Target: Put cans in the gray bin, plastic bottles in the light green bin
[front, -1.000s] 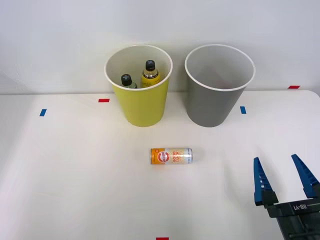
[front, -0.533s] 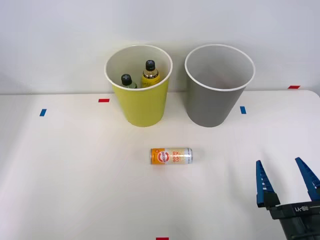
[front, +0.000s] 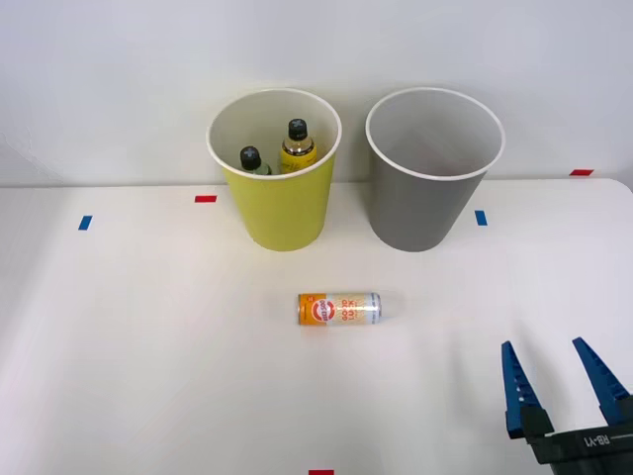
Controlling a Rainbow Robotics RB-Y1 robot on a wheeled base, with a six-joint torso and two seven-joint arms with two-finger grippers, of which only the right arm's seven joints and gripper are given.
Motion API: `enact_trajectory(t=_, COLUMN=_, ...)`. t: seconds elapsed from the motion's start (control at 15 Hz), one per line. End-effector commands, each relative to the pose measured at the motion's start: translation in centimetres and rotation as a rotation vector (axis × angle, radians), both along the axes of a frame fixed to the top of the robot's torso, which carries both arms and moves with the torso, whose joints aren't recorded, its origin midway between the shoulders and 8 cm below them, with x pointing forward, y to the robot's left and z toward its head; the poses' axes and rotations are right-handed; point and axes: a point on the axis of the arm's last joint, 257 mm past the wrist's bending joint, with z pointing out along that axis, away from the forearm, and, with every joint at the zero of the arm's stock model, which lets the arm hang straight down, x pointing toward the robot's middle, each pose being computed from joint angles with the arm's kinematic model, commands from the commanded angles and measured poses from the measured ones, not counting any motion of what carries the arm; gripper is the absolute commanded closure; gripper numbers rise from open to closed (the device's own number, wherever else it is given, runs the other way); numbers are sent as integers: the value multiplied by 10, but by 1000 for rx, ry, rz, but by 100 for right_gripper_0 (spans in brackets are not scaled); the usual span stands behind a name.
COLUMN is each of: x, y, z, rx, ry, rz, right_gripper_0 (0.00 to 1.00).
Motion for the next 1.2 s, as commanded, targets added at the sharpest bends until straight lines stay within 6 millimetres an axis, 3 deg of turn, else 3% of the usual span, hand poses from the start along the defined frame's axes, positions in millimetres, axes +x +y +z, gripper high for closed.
enact_trajectory(t=0.07, x=-8, y=6, z=-9, rx=19, ry=24, rz=-15, right_gripper_0=0)
enact_trajectory(t=0.53, x=-16, y=30, z=-24, rx=11, ry=69, rz=31, right_gripper_0=0)
enact_trajectory(t=1.0, x=-32, y=36, z=-31, rx=-17, ry=76, rz=36, right_gripper_0=0)
enact_trajectory(t=1.2, x=-38, y=31, z=-45, rx=-87, ry=38, rz=20, right_gripper_0=0)
